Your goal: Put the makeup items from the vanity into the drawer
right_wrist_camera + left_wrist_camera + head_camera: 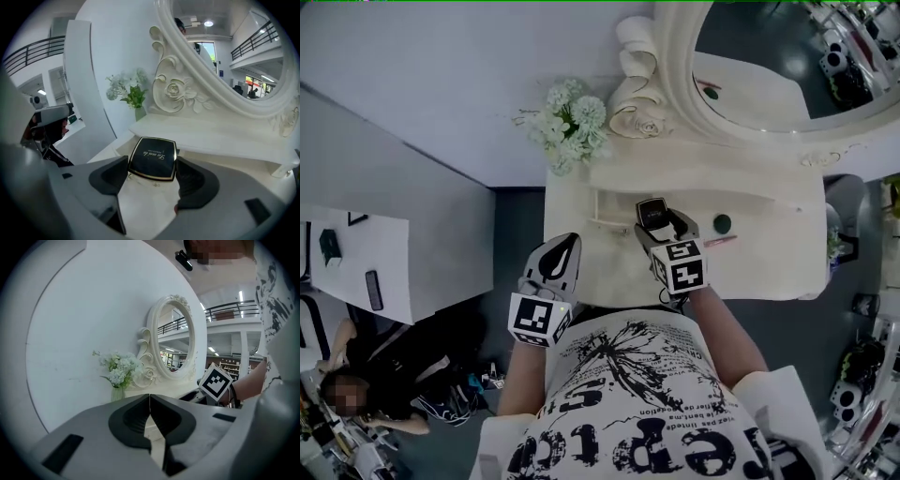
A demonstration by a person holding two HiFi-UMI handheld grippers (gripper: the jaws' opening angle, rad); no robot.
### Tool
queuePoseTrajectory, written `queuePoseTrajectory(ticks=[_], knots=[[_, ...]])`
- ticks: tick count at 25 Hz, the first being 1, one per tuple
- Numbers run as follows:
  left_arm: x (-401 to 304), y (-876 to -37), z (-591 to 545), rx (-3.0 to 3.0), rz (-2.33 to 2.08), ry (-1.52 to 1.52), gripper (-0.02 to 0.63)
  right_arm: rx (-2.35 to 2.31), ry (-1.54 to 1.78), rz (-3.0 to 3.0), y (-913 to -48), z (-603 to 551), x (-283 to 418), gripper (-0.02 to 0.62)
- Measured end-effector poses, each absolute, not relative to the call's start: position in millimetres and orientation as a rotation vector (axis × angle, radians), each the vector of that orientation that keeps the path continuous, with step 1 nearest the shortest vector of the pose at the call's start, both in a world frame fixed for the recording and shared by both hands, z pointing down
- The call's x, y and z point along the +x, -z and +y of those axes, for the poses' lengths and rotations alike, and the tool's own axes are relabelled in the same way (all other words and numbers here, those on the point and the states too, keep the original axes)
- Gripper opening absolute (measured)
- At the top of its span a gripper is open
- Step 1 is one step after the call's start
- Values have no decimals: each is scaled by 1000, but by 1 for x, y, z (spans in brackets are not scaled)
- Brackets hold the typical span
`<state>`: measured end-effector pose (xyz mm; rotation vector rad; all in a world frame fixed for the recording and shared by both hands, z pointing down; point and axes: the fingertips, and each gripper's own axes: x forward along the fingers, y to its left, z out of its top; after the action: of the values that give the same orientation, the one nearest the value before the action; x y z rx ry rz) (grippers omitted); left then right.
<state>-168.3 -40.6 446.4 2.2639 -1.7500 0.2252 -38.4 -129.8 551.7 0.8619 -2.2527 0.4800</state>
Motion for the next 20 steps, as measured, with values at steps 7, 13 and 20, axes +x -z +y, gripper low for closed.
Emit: queuePoseTrajectory(ticks=[7,13,20], knots=[[-193,-445,-16,2171,-1849,-219,20,759,-501,-2236,-567,-127,-76,328],[-203,-447,-2,2118,-1888,-200,20,796,-391,-2279,-561,-129,-85,330],[-192,-443,-7,2163,-1860,-181,20,886,-423,-2279,-553,-131,-58,329]])
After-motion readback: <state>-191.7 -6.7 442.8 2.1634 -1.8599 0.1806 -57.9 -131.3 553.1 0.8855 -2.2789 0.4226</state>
